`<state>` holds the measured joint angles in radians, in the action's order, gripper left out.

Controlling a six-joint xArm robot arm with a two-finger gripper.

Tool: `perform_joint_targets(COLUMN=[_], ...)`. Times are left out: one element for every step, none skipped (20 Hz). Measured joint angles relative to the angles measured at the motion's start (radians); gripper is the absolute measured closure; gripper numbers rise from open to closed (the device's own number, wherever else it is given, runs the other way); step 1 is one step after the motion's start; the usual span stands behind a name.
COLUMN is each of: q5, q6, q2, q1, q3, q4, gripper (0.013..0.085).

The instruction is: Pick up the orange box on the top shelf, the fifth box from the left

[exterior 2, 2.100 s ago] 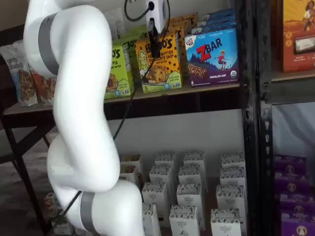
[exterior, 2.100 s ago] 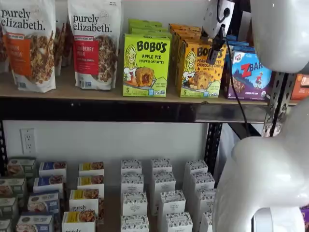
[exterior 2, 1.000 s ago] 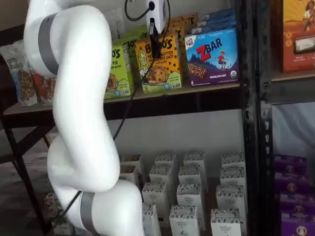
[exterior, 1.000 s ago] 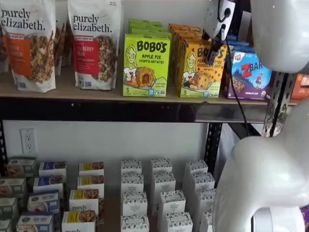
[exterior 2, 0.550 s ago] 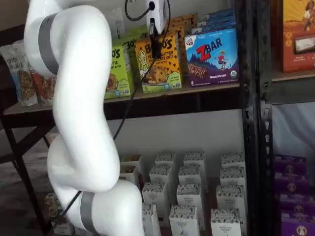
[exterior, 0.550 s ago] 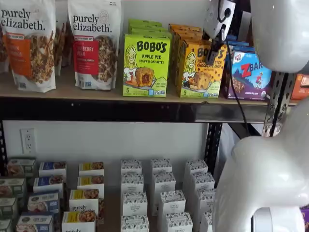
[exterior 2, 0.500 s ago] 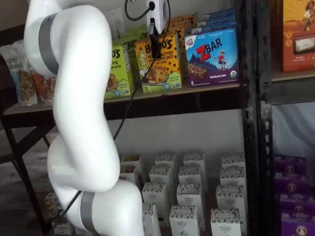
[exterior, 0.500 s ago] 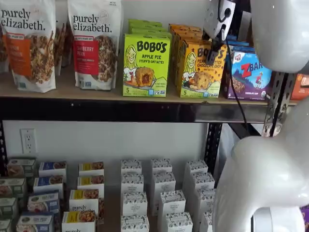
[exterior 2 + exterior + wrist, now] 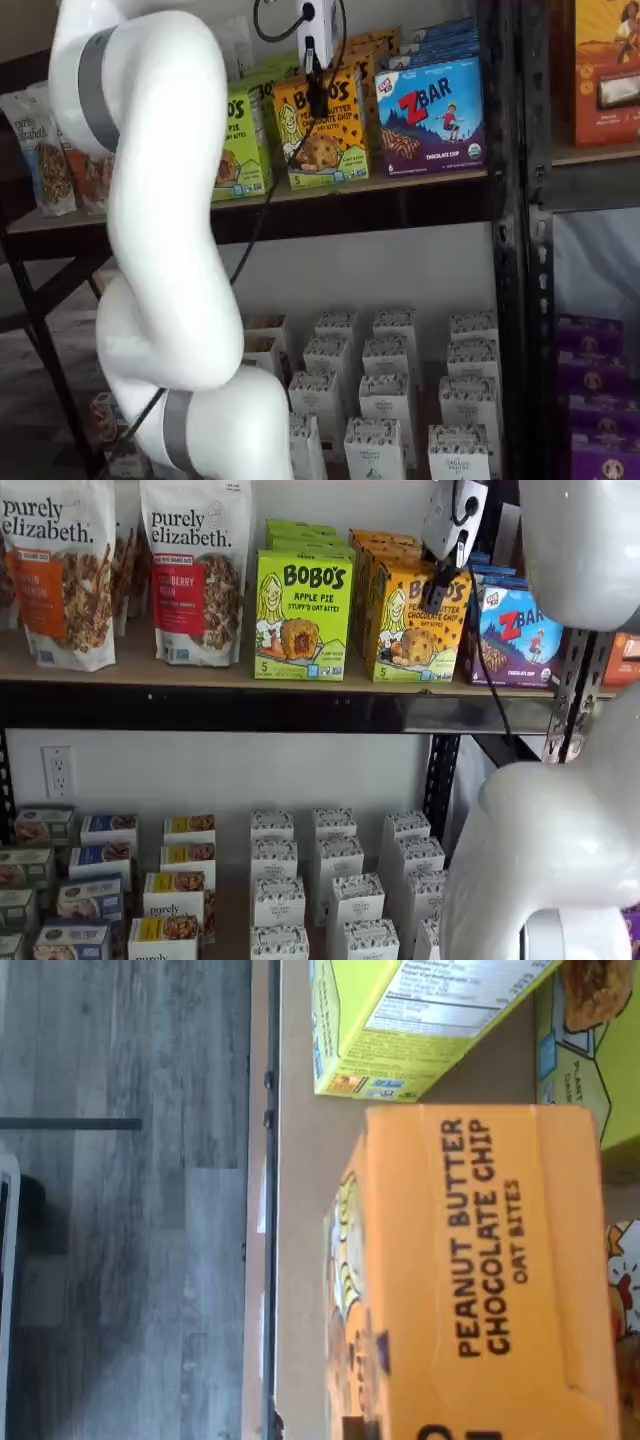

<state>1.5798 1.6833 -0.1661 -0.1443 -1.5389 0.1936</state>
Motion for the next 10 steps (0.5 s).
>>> perform_joint_targets(q5=[-0.004,-0.008,-0.014,-0.014,-0.011,-0.004,0.007,0.015,0.023,0.032], q6=[0.0,0.0,0.001,0.001,0.002,0.002,0.001,0.0,-0.002,-0.003], q2=[-0.002,-0.004,-0.006,-0.007,-0.006,-0.005,-0.003,-0.002,-0.003,-0.005], q1=[0.0,0.0,0.0,-0.002,-0.003,-0.004,-0.004,-0.004,-0.003,-0.003], q3=[0.002,0.005,0.009,0.009,0.007,0.002,-0.004,-0.008,-0.011,-0.014], q4=[0.0,0.0,0.003,0.006,0.009,0.013,0.015,0.015,0.016,0.018], gripper=[0.057,0.057,0.057,0.057,0.057,0.057,0.057,0.057,0.057,0.057])
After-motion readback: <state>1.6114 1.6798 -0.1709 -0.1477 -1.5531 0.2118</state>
